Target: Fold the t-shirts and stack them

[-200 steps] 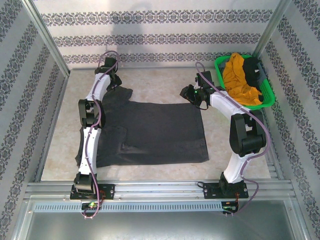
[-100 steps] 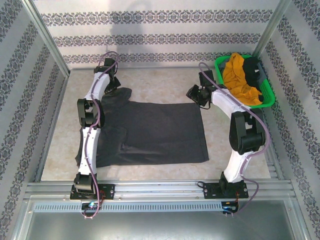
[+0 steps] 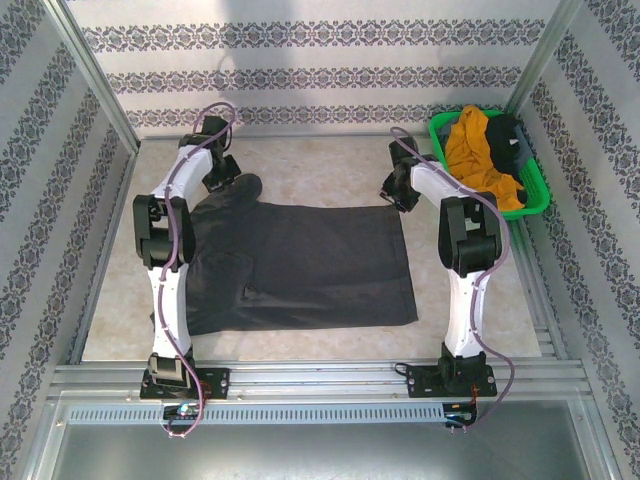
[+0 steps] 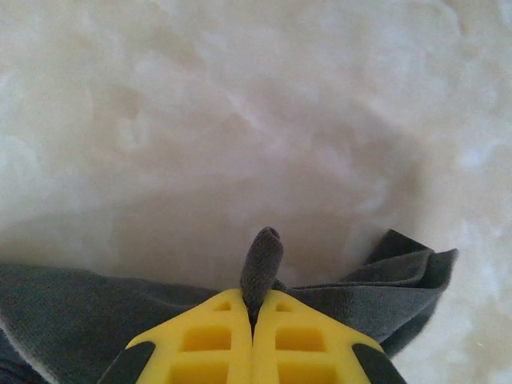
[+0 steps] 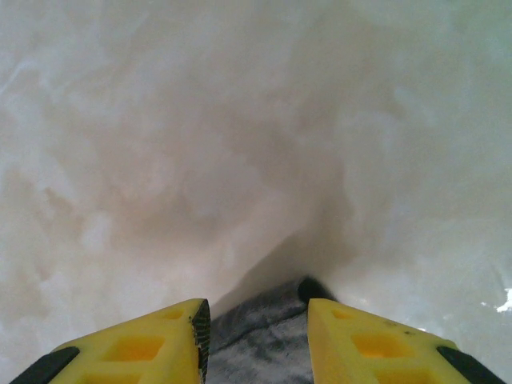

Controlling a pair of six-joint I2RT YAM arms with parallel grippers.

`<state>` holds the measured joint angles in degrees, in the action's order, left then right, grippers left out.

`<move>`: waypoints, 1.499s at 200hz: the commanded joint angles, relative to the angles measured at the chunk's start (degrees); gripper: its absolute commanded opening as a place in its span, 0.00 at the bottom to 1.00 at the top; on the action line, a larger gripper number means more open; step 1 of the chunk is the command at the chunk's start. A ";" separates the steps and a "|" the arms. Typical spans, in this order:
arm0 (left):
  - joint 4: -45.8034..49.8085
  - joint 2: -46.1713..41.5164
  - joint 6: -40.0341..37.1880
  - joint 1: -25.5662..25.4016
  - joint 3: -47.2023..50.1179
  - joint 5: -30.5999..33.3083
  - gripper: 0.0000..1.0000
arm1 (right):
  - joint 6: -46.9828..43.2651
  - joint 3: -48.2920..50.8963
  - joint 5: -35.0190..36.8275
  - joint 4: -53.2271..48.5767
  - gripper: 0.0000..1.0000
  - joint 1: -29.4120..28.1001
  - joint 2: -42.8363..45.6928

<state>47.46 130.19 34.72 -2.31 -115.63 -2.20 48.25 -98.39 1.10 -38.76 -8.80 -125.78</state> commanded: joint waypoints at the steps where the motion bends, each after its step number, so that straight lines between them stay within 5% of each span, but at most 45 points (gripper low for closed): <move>1: -4.22 -3.10 0.51 -0.31 3.30 -2.16 0.00 | 0.30 -4.05 2.92 -5.85 0.38 0.45 -1.90; 84: -6.57 -8.14 -0.26 -0.33 9.89 -3.75 0.00 | 2.03 -9.46 2.36 -10.98 0.37 -0.56 -6.70; 108: -6.81 -9.52 -0.96 -0.32 11.51 -3.52 0.00 | 1.76 -10.33 1.98 -11.65 0.25 -0.43 -7.27; 129: -6.60 -11.07 -1.96 -0.33 12.83 -3.34 0.00 | 1.13 -10.27 1.30 -11.49 0.00 -0.34 -6.67; 223: -7.42 -32.24 -2.30 -0.24 32.26 1.10 0.00 | -11.05 6.03 -2.23 1.29 0.00 -1.44 9.30; 300: -2.61 -56.93 4.03 -0.24 50.40 12.57 0.00 | -13.46 24.03 -0.15 5.50 0.00 -1.40 24.05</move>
<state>40.91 80.03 35.62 -2.31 -68.79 4.10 36.56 -78.48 -0.47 -34.48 -10.13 -105.95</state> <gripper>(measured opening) 0.050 0.056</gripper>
